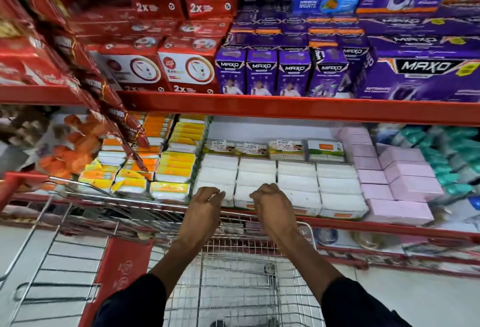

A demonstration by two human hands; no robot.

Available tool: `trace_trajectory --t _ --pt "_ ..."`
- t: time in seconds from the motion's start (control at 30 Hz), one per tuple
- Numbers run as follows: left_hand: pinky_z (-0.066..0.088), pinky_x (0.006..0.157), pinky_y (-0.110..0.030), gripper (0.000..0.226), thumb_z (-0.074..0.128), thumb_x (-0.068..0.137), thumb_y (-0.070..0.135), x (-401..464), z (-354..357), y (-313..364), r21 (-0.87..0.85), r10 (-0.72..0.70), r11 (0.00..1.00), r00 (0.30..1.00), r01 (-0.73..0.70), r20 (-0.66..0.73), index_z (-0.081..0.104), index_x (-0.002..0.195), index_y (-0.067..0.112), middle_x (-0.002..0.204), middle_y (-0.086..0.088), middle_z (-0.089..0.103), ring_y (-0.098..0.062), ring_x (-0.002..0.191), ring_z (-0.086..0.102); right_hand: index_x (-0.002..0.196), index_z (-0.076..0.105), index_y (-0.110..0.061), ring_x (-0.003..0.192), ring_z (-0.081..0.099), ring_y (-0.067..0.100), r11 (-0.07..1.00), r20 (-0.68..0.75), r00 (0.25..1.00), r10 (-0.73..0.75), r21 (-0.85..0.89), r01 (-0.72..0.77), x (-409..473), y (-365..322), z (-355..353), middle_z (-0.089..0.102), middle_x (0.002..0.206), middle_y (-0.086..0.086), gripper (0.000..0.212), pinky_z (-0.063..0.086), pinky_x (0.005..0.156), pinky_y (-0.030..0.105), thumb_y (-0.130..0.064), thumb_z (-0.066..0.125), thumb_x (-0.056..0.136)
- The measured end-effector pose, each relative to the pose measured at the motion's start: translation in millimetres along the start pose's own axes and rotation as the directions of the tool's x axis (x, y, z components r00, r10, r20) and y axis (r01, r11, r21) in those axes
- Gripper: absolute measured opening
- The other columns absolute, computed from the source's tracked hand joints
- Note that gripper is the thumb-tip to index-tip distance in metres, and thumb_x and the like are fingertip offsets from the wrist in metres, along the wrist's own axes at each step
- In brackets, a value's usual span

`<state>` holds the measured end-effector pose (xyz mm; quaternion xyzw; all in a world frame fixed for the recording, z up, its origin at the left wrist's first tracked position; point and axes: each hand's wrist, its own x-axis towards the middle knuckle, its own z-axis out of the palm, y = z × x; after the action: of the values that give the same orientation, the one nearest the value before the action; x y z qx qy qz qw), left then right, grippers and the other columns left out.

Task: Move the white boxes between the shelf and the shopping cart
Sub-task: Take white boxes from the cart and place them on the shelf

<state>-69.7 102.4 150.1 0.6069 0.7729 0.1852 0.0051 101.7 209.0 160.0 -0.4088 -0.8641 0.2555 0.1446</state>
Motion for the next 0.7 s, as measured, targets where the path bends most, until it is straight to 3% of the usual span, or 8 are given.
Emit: trace_trajectory --t 0.13,0.23,0.33,0.43,0.7 --pt "0.050 0.101 -0.047 0.037 0.068 0.087 0.006 -12 0 -2 0.012 0.047 0.999 0.998 -0.047 -0.035 0.065 0.124 0.006 0.128 -0.016 0.066 -0.034 0.118 0.058 0.123 0.064 -0.013 0.116 0.057 0.025 0.971 -0.082 0.983 -0.167 -0.186 0.150 -15 0 8 0.067 0.123 0.006 0.036 0.050 0.100 0.039 -0.010 0.067 0.087" --pt "0.025 0.120 -0.049 0.053 0.053 0.097 0.028 -24 9 -10 0.040 0.077 0.996 0.996 -0.078 0.036 0.041 0.146 0.011 0.156 -0.010 0.038 -0.028 0.146 0.029 0.143 0.041 -0.012 0.142 0.033 0.024 0.949 -0.061 0.973 -0.221 -0.243 0.200 -31 6 22 0.044 0.150 0.007 0.050 0.031 0.116 0.043 -0.027 0.054 0.097" --pt "0.004 0.121 -0.047 0.068 0.041 0.102 0.043 -31 19 -15 0.086 0.095 0.991 0.988 -0.106 0.123 0.014 0.156 0.013 0.165 -0.008 0.007 -0.024 0.153 -0.001 0.152 0.018 -0.013 0.149 0.004 0.020 0.927 0.025 0.975 -0.221 -0.307 0.218 -37 12 31 0.016 0.162 0.005 0.062 0.014 0.119 0.045 -0.040 0.040 0.101" --pt "0.002 0.121 -0.049 0.073 0.033 0.102 0.050 -32 23 -15 0.113 0.078 0.988 0.976 -0.103 0.202 -0.001 0.156 0.013 0.166 -0.010 -0.006 -0.024 0.152 -0.012 0.154 0.010 -0.014 0.149 -0.005 0.019 0.924 0.057 0.980 -0.193 -0.325 0.201 -36 12 35 0.007 0.163 0.005 0.066 0.008 0.119 0.045 -0.047 0.034 0.102" --pt "0.000 0.121 -0.051 0.076 0.028 0.102 0.055 -33 21 -11 0.160 0.063 0.982 0.971 -0.102 0.232 -0.002 0.156 0.011 0.165 -0.012 -0.008 -0.026 0.152 -0.013 0.154 0.003 -0.016 0.149 -0.011 0.017 0.914 0.105 0.974 -0.202 -0.338 0.226 -36 16 32 -0.003 0.164 0.004 0.069 0.008 0.119 0.045 -0.050 0.033 0.101"
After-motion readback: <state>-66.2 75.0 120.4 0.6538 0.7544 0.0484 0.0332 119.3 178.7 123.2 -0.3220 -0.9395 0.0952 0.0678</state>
